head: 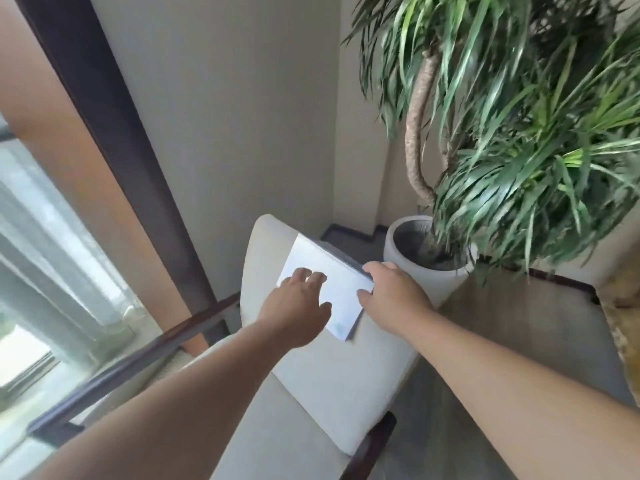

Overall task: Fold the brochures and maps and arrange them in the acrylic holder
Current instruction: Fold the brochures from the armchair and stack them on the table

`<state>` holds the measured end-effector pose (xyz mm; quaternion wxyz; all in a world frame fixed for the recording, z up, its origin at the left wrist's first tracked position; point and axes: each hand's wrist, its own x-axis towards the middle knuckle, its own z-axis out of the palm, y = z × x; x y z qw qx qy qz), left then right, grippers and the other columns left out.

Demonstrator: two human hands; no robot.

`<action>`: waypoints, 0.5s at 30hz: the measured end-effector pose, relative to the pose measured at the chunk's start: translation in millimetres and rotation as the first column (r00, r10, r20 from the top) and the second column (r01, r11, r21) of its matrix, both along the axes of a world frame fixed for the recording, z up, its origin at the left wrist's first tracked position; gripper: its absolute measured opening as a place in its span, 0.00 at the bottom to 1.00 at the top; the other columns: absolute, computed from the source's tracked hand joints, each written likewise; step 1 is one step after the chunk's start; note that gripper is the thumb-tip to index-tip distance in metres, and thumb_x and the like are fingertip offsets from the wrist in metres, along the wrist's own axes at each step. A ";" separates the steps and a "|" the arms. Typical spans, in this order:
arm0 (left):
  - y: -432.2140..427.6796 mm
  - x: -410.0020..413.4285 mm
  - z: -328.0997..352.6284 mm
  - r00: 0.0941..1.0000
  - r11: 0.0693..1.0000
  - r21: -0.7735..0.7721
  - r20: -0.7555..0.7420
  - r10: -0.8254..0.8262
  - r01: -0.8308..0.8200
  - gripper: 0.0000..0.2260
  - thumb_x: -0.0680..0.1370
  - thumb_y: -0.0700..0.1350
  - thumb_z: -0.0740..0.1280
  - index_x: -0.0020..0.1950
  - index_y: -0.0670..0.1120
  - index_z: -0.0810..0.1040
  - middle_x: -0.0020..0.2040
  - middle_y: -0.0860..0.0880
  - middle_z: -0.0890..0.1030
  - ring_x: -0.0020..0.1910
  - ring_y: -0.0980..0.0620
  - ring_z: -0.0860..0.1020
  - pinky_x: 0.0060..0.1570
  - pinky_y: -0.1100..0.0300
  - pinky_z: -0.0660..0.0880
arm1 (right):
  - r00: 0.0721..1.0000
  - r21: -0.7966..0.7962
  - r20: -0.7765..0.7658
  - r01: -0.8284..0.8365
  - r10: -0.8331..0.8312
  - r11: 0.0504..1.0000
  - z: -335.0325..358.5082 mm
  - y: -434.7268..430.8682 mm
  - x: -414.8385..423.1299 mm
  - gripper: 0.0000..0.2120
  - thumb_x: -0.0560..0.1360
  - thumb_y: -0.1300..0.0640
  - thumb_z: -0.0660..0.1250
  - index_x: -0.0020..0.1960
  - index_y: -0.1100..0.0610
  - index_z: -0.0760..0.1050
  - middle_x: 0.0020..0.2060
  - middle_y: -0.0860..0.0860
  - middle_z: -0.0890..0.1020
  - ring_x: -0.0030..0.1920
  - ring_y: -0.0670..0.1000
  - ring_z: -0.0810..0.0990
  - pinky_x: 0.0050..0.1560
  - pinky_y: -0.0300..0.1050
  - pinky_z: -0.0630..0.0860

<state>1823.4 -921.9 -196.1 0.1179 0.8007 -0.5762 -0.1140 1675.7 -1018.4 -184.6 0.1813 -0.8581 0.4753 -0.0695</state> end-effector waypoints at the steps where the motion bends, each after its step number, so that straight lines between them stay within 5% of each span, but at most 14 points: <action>1: -7.8 1.1 -4.2 1.000 1.000 0.020 -0.005 0.021 -0.021 0.23 0.80 0.52 0.59 0.74 0.50 0.63 0.74 0.49 0.64 0.68 0.46 0.69 0.60 0.51 0.71 | 1.000 0.012 -0.011 -0.012 0.012 1.000 -7.2 -13.5 4.7 0.19 0.78 0.50 0.62 0.68 0.53 0.69 0.65 0.52 0.72 0.61 0.56 0.74 0.55 0.50 0.74; 8: -41.7 9.2 -25.1 0.987 0.985 0.075 -0.028 0.161 -0.158 0.22 0.80 0.51 0.59 0.74 0.50 0.63 0.73 0.50 0.65 0.68 0.49 0.69 0.58 0.54 0.71 | 0.983 0.119 -0.172 -0.039 0.060 0.992 -53.5 -76.5 39.9 0.22 0.76 0.42 0.66 0.63 0.55 0.70 0.62 0.52 0.76 0.61 0.56 0.76 0.49 0.47 0.71; 12: -46.7 14.5 -32.6 0.969 0.970 0.092 -0.082 0.234 -0.226 0.22 0.80 0.52 0.59 0.74 0.51 0.63 0.73 0.50 0.66 0.67 0.49 0.70 0.54 0.56 0.69 | 0.971 0.016 -0.205 -0.127 0.127 0.992 -60.1 -86.3 52.5 0.09 0.77 0.50 0.66 0.50 0.52 0.67 0.58 0.52 0.78 0.58 0.56 0.78 0.44 0.45 0.67; 15: -51.3 18.1 -31.8 0.916 0.937 0.101 -0.197 0.349 -0.335 0.22 0.80 0.55 0.58 0.73 0.51 0.65 0.70 0.50 0.69 0.60 0.50 0.74 0.49 0.58 0.67 | 0.956 -0.078 -0.189 -0.242 0.224 0.967 -50.2 -80.6 61.2 0.09 0.77 0.59 0.62 0.45 0.52 0.62 0.53 0.52 0.79 0.51 0.58 0.79 0.39 0.45 0.65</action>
